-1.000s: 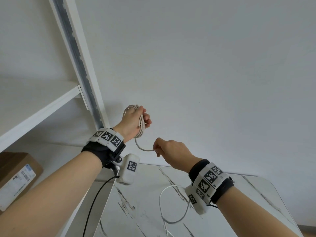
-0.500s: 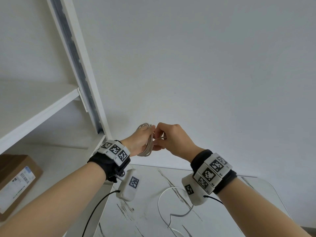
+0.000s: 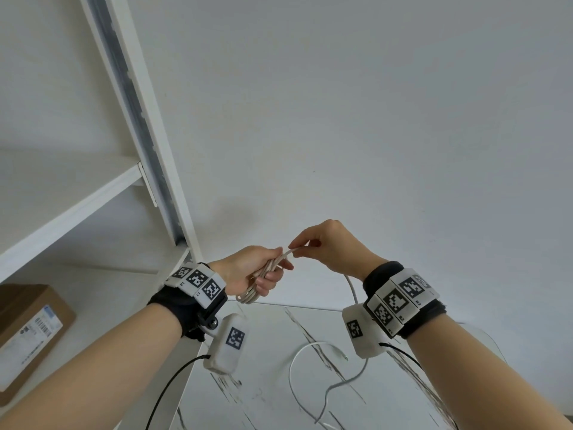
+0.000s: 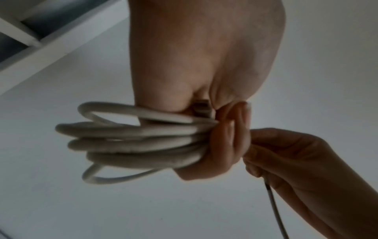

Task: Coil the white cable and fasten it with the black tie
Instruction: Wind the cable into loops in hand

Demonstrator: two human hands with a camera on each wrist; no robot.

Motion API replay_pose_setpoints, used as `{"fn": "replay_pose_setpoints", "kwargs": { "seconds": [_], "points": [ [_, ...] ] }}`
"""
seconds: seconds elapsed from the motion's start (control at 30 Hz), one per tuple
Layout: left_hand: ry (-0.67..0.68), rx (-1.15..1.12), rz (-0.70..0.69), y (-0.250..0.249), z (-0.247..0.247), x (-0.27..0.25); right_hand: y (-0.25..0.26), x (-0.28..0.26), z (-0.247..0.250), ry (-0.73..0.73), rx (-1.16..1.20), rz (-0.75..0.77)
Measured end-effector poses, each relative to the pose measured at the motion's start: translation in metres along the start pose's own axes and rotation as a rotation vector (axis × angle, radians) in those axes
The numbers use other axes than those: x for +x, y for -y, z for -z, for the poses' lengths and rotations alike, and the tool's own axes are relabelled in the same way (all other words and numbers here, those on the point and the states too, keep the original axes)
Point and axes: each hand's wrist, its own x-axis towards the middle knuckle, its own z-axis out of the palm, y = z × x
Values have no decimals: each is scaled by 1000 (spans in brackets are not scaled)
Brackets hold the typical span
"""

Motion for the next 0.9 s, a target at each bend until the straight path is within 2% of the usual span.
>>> {"fn": "replay_pose_setpoints", "kwargs": {
  "seconds": [0.2,0.37,0.57,0.67,0.77,0.9],
  "points": [
    [151,134,54,3,2,-13,-18,0,-8,-47,-21,-26],
    [267,43,29,0,5,-17,-32,-2,-25,-117,38,-62],
    [248,6,-82,-13,-4,-27,-46,-6,-52,-132,116,-94],
    [219,-45,-165,-17,-8,-28,-51,-10,-64,-116,120,-181],
    [196,-131,-228,-20,-11,-27,-49,-17,-76,-95,147,-250],
    [148,-305,-306,-22,-14,-22,-47,-21,-90,-58,180,-269]
  ]
}}
